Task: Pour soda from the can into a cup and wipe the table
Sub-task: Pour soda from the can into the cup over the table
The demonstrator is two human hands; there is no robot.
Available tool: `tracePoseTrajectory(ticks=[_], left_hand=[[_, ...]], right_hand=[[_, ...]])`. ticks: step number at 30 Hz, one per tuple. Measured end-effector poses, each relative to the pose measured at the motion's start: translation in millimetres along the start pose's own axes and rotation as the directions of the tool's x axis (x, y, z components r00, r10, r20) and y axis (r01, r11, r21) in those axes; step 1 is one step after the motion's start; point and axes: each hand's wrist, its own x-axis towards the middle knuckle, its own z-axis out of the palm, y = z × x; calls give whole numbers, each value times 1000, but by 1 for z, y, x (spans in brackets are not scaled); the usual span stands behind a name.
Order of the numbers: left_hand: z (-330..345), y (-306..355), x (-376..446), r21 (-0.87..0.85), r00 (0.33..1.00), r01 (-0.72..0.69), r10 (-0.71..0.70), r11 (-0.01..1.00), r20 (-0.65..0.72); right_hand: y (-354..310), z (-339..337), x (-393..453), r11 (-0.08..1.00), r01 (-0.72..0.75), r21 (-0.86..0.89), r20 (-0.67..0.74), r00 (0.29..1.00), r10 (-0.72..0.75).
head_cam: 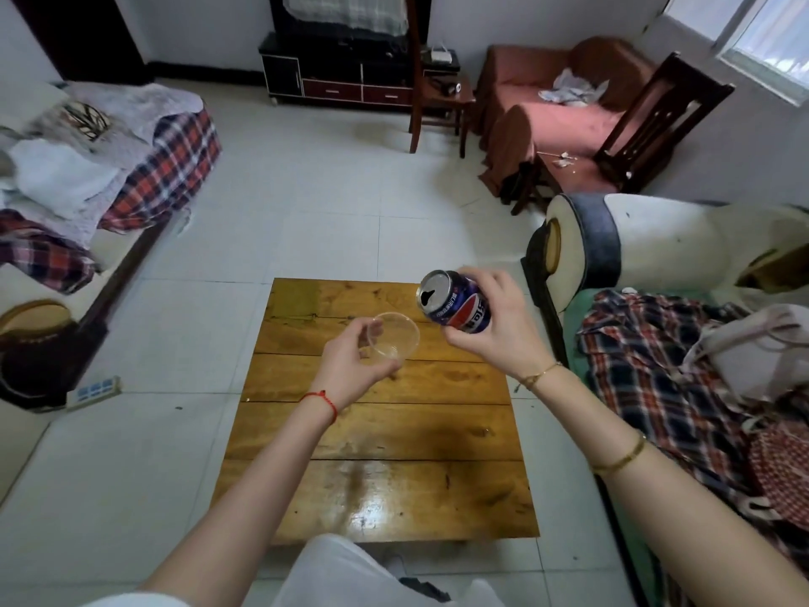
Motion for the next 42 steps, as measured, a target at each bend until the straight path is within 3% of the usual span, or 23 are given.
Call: tracePoseTrajectory(ticks=[21,42], left_hand=[[-3,0,9,6,999,28,-28,1000,17],[-2,-4,11,20,999,37,-37,999,14]], right_hand=[[-26,-19,18,920,131,-370,96,990,-103],[-29,-25,25,855,162,-493,115,986,-120]])
